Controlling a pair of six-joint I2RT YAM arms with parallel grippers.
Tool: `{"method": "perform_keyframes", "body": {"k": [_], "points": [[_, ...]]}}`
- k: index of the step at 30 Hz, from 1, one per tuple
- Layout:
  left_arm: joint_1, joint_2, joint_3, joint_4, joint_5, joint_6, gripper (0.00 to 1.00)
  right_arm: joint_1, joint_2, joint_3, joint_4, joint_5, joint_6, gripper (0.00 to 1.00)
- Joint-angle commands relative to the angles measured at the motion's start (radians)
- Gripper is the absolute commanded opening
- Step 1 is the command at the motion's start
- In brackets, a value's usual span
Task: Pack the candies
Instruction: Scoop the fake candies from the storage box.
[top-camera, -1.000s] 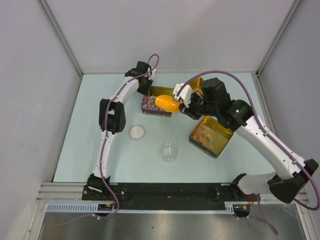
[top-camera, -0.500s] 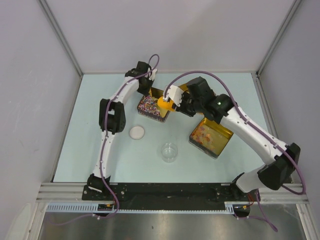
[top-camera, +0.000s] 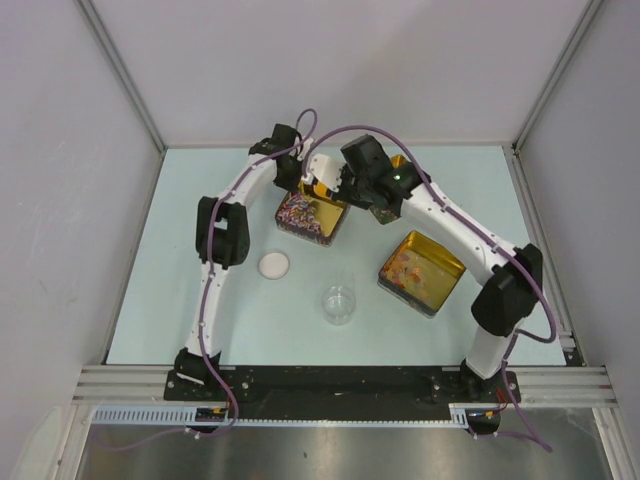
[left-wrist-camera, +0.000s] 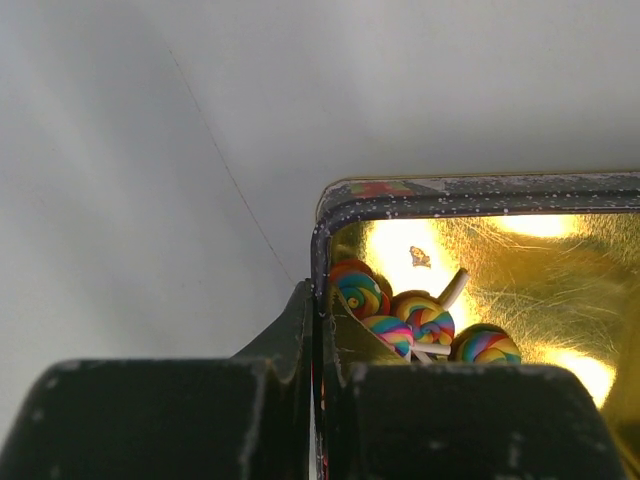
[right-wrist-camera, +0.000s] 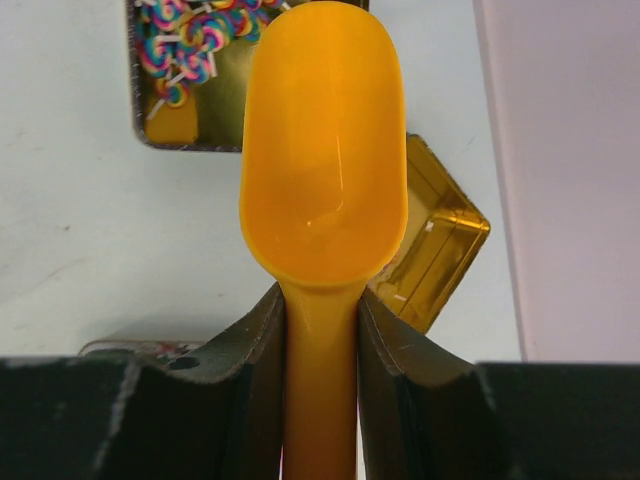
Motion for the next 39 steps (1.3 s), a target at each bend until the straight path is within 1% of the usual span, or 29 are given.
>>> {"method": "perform_keyframes", "body": {"k": [1, 5, 12, 21, 28, 32, 37, 39], "points": [[-0.012, -0.043, -0.039, -0.088, 0.080, -0.056, 0.00, 0.000, 0.098, 0.138, -0.025, 0.088, -0.092, 0.00], [-0.010, -0.060, -0.053, -0.083, 0.078, -0.065, 0.00, -0.002, 0.212, 0.243, -0.091, 0.119, -0.134, 0.00], [-0.010, -0.087, -0.055, -0.076, 0.089, -0.081, 0.00, -0.002, 0.353, 0.399, -0.249, 0.182, -0.210, 0.00], [-0.010, -0.098, -0.053, -0.076, 0.098, -0.099, 0.00, 0.021, 0.443, 0.443, -0.309, 0.269, -0.333, 0.00], [-0.015, -0.122, -0.062, -0.063, 0.095, -0.112, 0.00, 0.036, 0.569, 0.624, -0.366, 0.314, -0.399, 0.00], [-0.018, -0.147, -0.090, -0.042, 0.092, -0.112, 0.00, 0.041, 0.598, 0.632, -0.370, 0.322, -0.436, 0.00], [-0.019, -0.176, -0.116, -0.005, 0.103, -0.112, 0.00, 0.035, 0.594, 0.615, -0.389, 0.286, -0.433, 0.00], [-0.019, -0.190, -0.121, 0.001, 0.112, -0.136, 0.00, 0.032, 0.588, 0.606, -0.396, 0.271, -0.425, 0.00]]}}
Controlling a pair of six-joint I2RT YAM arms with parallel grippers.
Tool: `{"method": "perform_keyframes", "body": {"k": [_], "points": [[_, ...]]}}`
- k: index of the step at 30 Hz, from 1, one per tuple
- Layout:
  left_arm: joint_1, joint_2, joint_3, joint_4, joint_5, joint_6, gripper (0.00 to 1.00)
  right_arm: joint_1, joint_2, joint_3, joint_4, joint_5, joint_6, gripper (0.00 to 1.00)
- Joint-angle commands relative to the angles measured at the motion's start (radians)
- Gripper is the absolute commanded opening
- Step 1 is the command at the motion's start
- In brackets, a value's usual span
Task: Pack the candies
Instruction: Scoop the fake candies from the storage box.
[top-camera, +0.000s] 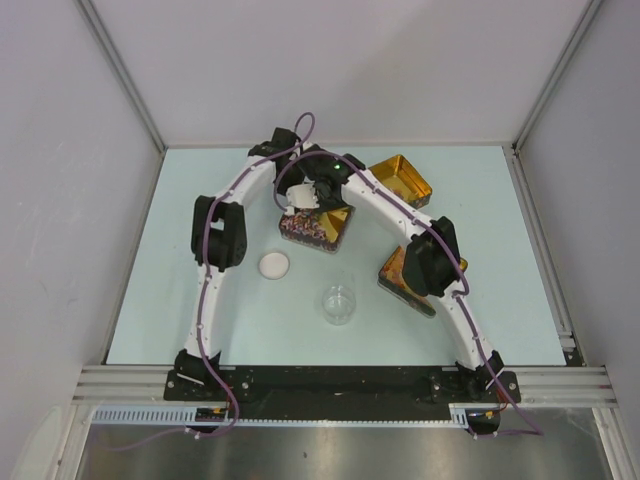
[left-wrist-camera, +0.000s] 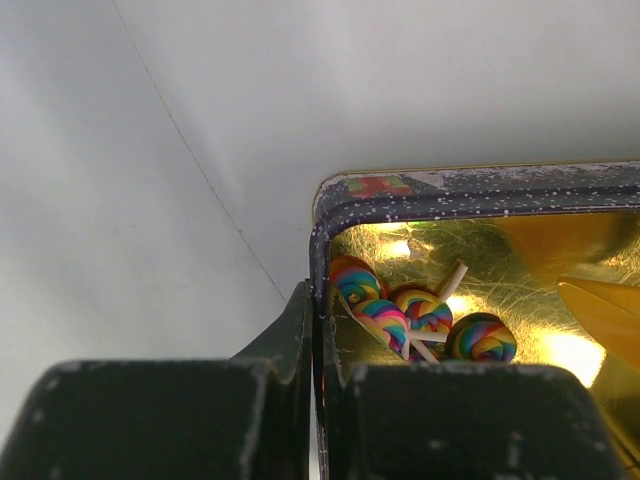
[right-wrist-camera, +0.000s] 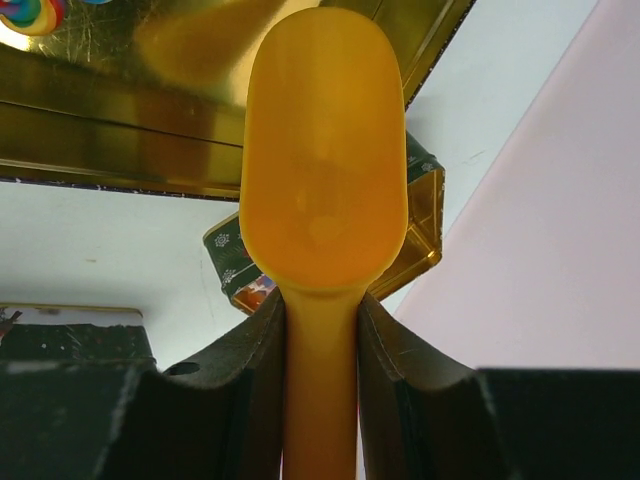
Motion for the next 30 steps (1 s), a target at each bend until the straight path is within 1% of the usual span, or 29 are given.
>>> {"method": "perform_keyframes", "body": {"k": [1, 7, 15, 21, 24, 25, 27, 28, 30], "points": [[-0.012, -0.118, -0.014, 0.020, 0.064, -0.061, 0.00, -0.007, -0.018, 0.021, -0.042, -0.030, -0.014, 0.00], [-0.012, -0.144, -0.017, 0.008, 0.053, -0.055, 0.00, -0.005, -0.059, -0.020, -0.068, -0.155, 0.029, 0.00], [-0.015, -0.176, -0.057, 0.019, 0.073, -0.058, 0.00, 0.006, -0.088, -0.071, -0.073, -0.245, 0.064, 0.00], [-0.015, -0.179, -0.065, 0.002, 0.098, -0.058, 0.00, -0.010, -0.096, -0.085, -0.065, -0.356, 0.098, 0.00], [-0.016, -0.164, -0.043, -0.024, 0.072, -0.046, 0.00, -0.016, -0.097, -0.100, -0.064, -0.373, 0.107, 0.00], [-0.016, -0.153, -0.019, -0.053, 0.061, -0.012, 0.00, -0.017, -0.099, -0.106, -0.059, -0.378, 0.110, 0.00], [-0.016, -0.109, 0.021, -0.094, 0.056, 0.016, 0.00, -0.022, -0.110, -0.132, -0.041, -0.386, 0.112, 0.00], [-0.016, -0.092, 0.068, -0.143, 0.061, 0.026, 0.00, -0.025, -0.113, -0.142, -0.033, -0.384, 0.112, 0.00], [-0.016, -0.050, 0.116, -0.176, 0.049, 0.042, 0.00, -0.027, -0.116, -0.158, -0.013, -0.386, 0.110, 0.00]]}}
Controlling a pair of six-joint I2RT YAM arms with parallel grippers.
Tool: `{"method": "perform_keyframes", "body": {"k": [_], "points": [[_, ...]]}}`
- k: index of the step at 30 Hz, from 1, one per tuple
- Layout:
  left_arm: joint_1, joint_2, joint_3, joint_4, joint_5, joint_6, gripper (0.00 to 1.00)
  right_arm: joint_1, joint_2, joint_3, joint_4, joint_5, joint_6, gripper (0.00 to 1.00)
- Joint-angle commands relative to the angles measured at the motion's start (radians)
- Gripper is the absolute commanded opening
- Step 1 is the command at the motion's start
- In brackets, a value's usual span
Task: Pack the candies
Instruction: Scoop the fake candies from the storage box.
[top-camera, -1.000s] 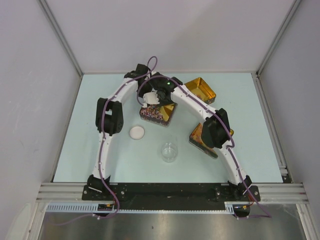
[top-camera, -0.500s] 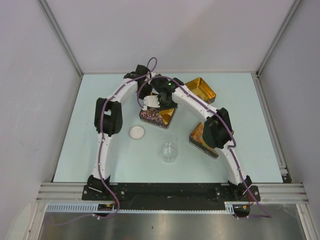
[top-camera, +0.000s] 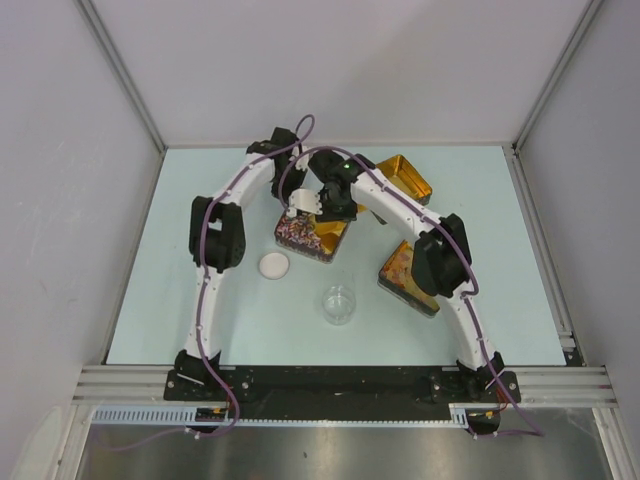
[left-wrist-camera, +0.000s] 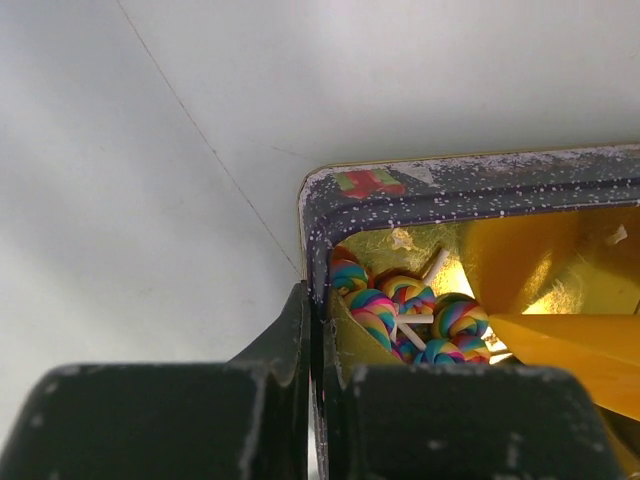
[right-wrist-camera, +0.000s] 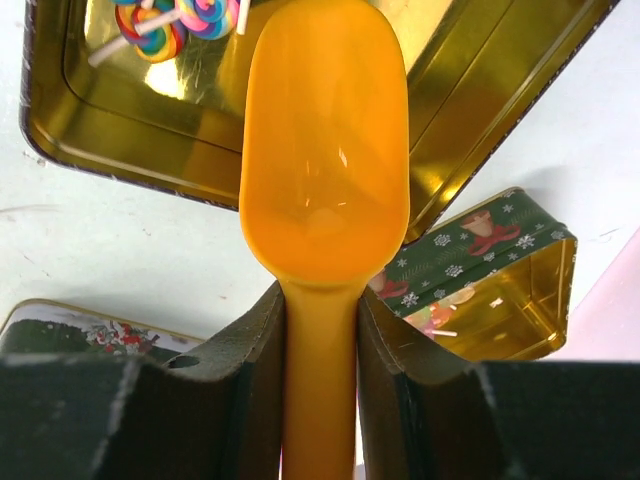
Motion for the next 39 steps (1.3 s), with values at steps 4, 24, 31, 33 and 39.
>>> {"method": "perform_keyframes", "body": {"k": [4, 24, 31, 33, 39], "points": [[-0.014, 0.021, 0.175, -0.084, 0.013, 0.055, 0.00, 0.001, -0.051, -0.041, 0.029, -0.086, 0.007, 0.00], [-0.020, 0.086, 0.201, -0.134, -0.016, 0.113, 0.09, 0.001, -0.102, -0.090, 0.055, -0.090, -0.009, 0.00], [-0.021, 0.113, 0.191, -0.133, -0.013, 0.116, 0.14, 0.002, -0.160, -0.136, 0.078, -0.087, -0.013, 0.00], [-0.023, 0.124, 0.192, -0.134, -0.022, 0.119, 0.18, 0.002, -0.166, -0.140, 0.080, -0.083, -0.016, 0.00], [-0.032, 0.138, 0.192, -0.136, -0.041, 0.131, 0.24, 0.004, -0.177, -0.142, 0.082, -0.070, -0.021, 0.00]]}}
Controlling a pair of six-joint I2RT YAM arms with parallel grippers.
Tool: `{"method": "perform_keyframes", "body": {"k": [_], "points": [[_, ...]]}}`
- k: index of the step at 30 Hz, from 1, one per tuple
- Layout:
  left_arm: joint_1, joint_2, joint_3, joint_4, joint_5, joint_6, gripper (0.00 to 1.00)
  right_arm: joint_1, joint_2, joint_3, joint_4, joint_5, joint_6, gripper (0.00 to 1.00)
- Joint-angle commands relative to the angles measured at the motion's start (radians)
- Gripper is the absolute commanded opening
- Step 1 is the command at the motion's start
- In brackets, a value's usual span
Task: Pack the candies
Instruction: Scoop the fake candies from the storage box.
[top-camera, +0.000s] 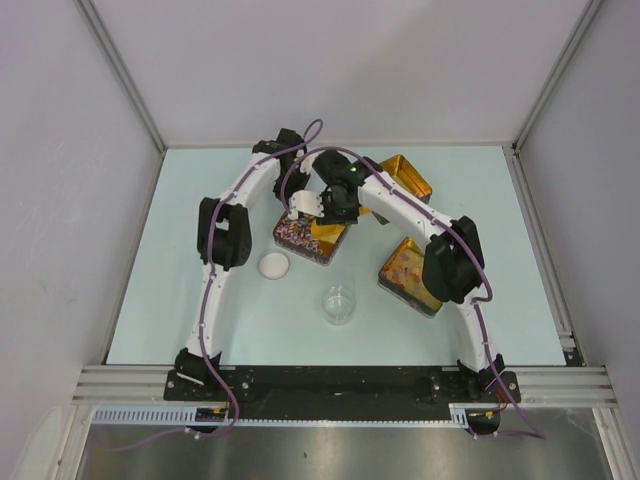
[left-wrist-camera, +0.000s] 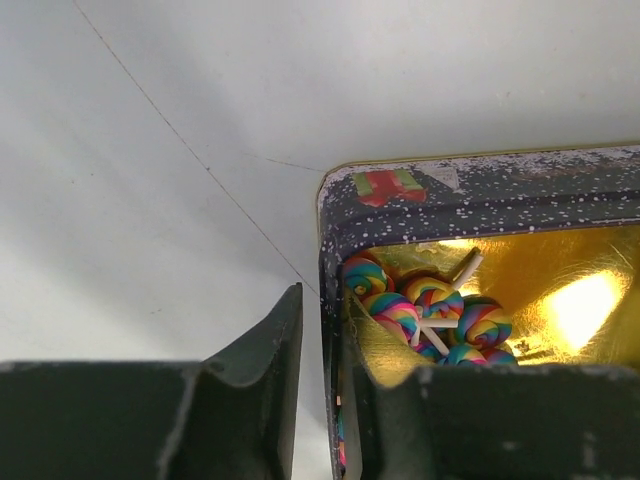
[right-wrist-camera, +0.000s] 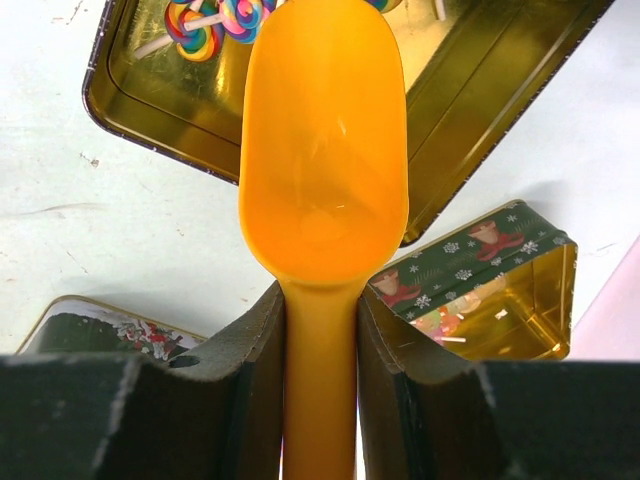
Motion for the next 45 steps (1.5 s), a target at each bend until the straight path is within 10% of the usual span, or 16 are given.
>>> {"method": "perform_keyframes", "body": {"k": [1, 6, 10, 36, 45], "points": [[-0.020, 0.034, 0.030, -0.012, -0.004, 0.024, 0.24, 0.005, -0.061, 0.002, 0.005, 0.006, -0.017, 0.00], [-0.024, 0.048, 0.031, -0.018, -0.003, 0.034, 0.24, 0.000, -0.066, 0.002, 0.001, 0.014, -0.020, 0.00], [-0.029, 0.058, 0.029, -0.021, 0.005, 0.034, 0.00, -0.004, -0.070, 0.004, -0.005, 0.029, -0.028, 0.00], [-0.030, -0.161, -0.111, 0.097, 0.089, -0.199, 0.00, 0.065, 0.037, 0.036, -0.020, 0.233, 0.009, 0.00], [-0.030, -0.219, -0.154, 0.117, 0.103, -0.229, 0.00, 0.037, 0.077, 0.128, -0.126, -0.021, 0.047, 0.00]]}}
